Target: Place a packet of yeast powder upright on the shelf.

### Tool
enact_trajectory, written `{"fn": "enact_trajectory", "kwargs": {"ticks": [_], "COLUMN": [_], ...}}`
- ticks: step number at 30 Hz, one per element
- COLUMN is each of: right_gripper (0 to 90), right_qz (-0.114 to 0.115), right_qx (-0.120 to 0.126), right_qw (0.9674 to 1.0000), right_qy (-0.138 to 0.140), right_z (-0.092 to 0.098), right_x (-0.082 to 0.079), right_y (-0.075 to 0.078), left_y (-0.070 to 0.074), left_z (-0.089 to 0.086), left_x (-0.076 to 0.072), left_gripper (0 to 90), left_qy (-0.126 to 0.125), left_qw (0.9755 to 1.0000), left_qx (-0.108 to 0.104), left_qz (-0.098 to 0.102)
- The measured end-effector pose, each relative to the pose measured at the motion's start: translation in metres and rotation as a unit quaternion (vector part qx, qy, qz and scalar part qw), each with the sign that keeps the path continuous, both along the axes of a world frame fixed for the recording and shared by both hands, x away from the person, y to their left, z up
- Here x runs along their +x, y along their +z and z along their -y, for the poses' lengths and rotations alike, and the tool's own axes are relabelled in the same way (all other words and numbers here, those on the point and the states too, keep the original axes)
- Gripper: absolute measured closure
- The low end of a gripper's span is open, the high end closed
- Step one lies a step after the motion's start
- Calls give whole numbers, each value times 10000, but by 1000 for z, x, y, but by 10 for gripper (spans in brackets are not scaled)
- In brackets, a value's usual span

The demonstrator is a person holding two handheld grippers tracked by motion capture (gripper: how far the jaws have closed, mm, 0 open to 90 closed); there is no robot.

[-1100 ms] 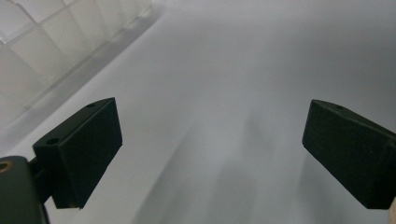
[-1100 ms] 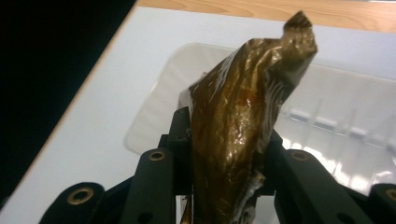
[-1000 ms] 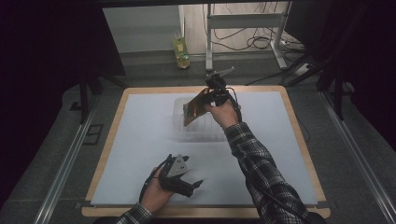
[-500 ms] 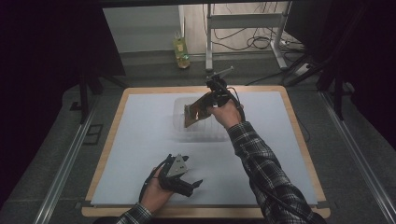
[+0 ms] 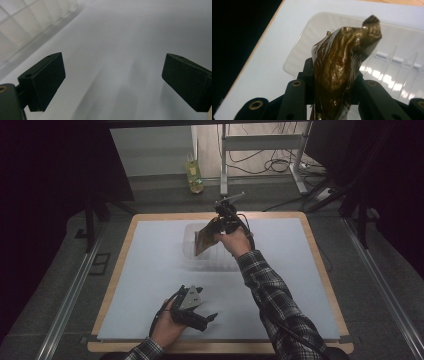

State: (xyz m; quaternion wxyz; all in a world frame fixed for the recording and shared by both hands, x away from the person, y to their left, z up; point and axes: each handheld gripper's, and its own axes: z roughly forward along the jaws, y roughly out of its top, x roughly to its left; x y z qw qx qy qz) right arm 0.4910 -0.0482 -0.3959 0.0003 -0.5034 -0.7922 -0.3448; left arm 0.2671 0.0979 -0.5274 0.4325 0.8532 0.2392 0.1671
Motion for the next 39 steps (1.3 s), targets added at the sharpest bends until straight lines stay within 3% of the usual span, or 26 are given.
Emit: {"fn": "enact_trajectory", "kwargs": {"ticks": [6, 13, 19, 20, 21, 23, 24, 26, 30, 33, 39], "right_gripper": [652, 552, 521, 598, 598, 772, 772, 723, 585, 516, 436], "right_qz": [20, 114, 95, 76, 76, 185, 185, 162, 417, 589, 513], "right_qx": [210, 524, 629, 607, 607, 440, 440, 417, 222, 158, 270], "right_qw": [9998, 9985, 9979, 9981, 9981, 9988, 9988, 9989, 9987, 9975, 9962], "right_qy": [-29, 78, 102, 96, 96, 53, 53, 120, 201, 359, 645], "right_z": [-10, -18, -26, -30, -30, -34, -34, -35, -34, -22, -5], "right_x": [6, 10, 14, 15, 15, 15, 15, 15, 11, 2, -19], "right_y": [-1, 0, -3, -5, -5, -10, -10, -11, -5, 5, 13], "left_y": [1, 1, 1, 1, 1, 1, 1, 2, 2, 2, 2], "left_z": [-1, -2, -1, -1, -1, -2, -2, -3, -3, -2, -2], "left_x": [0, 0, 0, 0, 0, 0, 0, 0, 0, 0, -1], "left_gripper": [48, 48, 48, 48, 48, 48, 48, 48, 48, 48, 48], "left_qy": [7, 12, 7, 7, 9, 7, 11, 16, 15, 9, 20], "left_qw": [10000, 10000, 10000, 10000, 10000, 10000, 10000, 10000, 10000, 10000, 10000], "left_qx": [-25, -41, -30, -30, -32, -37, -37, -43, -52, -61, -69], "left_qz": [24, 33, 27, 28, 32, 33, 37, 37, 40, 43, 47]}}
